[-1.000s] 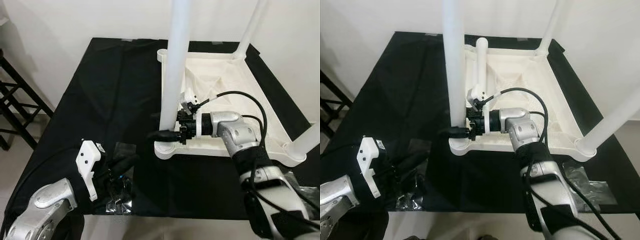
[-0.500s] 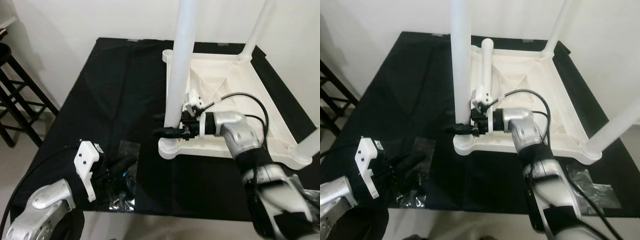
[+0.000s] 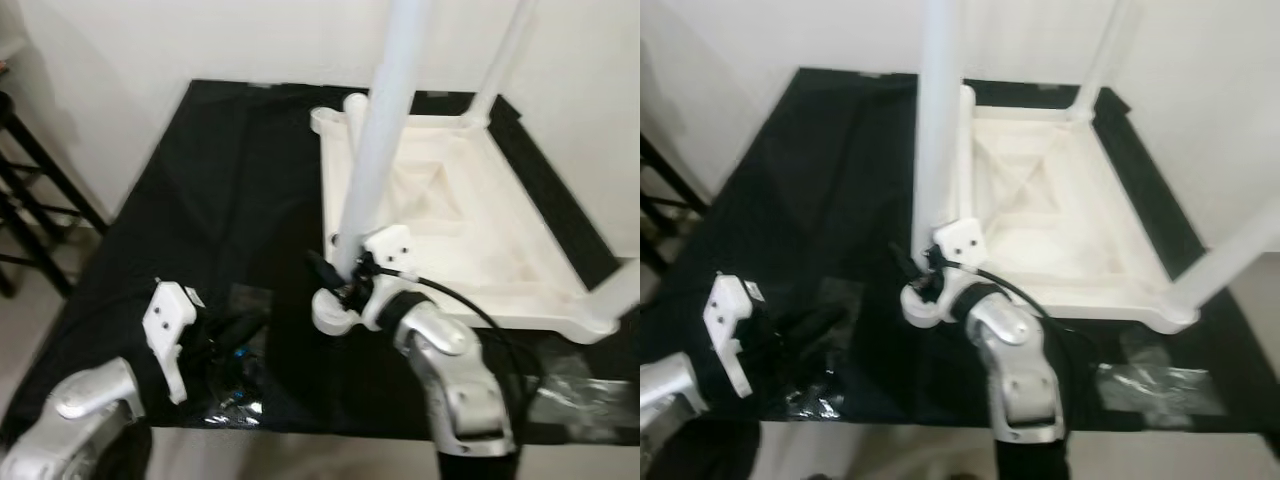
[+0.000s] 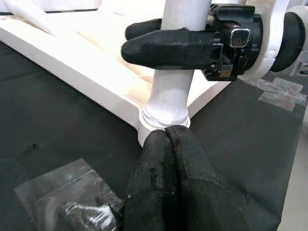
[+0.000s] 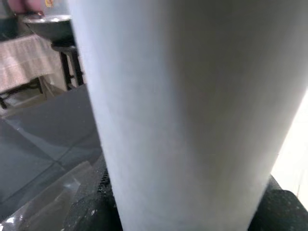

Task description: Building children table

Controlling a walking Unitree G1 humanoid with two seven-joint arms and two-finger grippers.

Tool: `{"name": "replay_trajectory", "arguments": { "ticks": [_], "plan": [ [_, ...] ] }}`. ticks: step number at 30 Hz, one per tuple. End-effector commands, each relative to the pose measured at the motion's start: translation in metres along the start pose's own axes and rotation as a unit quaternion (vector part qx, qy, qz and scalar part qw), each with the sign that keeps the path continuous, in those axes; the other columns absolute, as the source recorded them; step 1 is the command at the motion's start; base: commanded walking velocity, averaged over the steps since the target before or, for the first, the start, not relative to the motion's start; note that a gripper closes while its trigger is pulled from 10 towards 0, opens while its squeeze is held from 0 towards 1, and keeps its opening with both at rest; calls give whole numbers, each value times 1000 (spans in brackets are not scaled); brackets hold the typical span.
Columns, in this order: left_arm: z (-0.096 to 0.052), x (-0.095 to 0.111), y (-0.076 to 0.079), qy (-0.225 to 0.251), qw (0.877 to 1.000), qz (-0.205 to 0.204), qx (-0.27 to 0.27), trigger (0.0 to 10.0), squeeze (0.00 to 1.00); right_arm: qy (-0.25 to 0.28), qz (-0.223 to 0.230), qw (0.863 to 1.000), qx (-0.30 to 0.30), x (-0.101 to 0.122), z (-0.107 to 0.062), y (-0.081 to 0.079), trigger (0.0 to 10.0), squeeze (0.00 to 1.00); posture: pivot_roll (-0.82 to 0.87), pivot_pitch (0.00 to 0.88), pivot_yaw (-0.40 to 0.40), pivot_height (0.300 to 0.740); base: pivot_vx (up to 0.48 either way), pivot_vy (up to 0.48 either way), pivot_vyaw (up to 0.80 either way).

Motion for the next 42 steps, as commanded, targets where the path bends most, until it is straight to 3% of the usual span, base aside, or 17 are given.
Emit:
{"name": "replay_trajectory", "arguments": {
  "ticks": [1,2,3,6,7,8,11,12,17,22,24,25,33,37,38,39,42],
  "plan": [
    [1,-2,4,-4,1000,-4,-5,10000,0,-70,34,997,-1,-39,-4,0,10000,0,86,164,-76,740,0,0,0],
    [1,-2,4,-2,1000,-3,0,10000,0,-67,37,997,12,-38,-1,-1,10000,0,86,164,-76,740,0,0,0],
    [1,-2,4,-1,1000,-2,3,10000,0,-64,48,996,46,-31,1,-4,10000,1000,86,159,-78,740,0,0,0],
    [2,-3,4,-1,1000,-2,3,10000,0,-32,35,992,113,-11,3,-6,10000,1000,93,147,-79,740,0,0,0],
    [3,-4,4,-1,1000,-3,2,10000,0,-8,19,985,170,1,2,-8,10000,1000,96,138,-78,740,0,0,0],
    [4,-5,4,-2,1000,-3,2,10000,0,10,-2,975,223,8,0,-6,10000,106,99,134,-80,740,0,0,0],
    [4,-5,4,-2,1000,-3,1,10000,0,20,-15,966,256,12,-2,-4,10000,106,99,134,-80,740,0,0,0],
    [5,-6,4,-3,1000,-3,1,10000,0,25,-32,957,287,14,-3,0,10000,0,104,122,-83,740,0,0,0],
    [7,-7,4,-2,1000,-2,2,10000,0,17,-49,935,351,18,4,14,10000,0,111,116,-85,740,0,0,0],
    [8,-7,4,-2,1000,-3,2,10000,0,3,-51,925,377,20,10,20,10000,0,119,113,-85,740,0,0,0],
    [9,-7,5,-2,1000,-3,2,10000,0,1,-48,923,381,22,12,22,9216,0,114,111,-88,740,0,0,0],
    [9,-7,5,-2,1000,-3,2,10000,0,0,-45,923,383,24,15,23,0,0,109,110,-89,740,0,0,0],
    [10,-7,6,0,1000,-3,1,10000,0,4,-43,917,396,25,15,25,0,0,102,110,-87,740,0,0,0],
    [10,-7,6,0,1000,-3,0,10000,0,4,-55,924,380,17,11,31,0,0,97,115,-80,740,0,0,0],
    [9,-6,6,0,1000,-4,0,10000,0,-3,-59,944,324,13,8,42,0,0,90,126,-79,740,0,0,0],
    [9,-6,6,0,1000,-4,0,10000,0,-3,-59,944,324,13,8,42,0,0,90,126,-79,740,0,0,0],
    [7,-5,6,0,1000,-3,0,10000,0,-30,-48,982,179,0,3,58,0,0,81,133,-81,740,0,0,0]
  ]
}}
Point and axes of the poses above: a point about 5 cm out from each wrist's last joint towards the gripper, its own z axis pointing out of the wrist towards the gripper, its own x axis along the axis of the wrist's last joint, y = z × x, the point moved 5 cm from there along z, pointing out of the wrist towards the gripper, and after that the axes turned 6 degrees about -z, right-handed, at the moved point
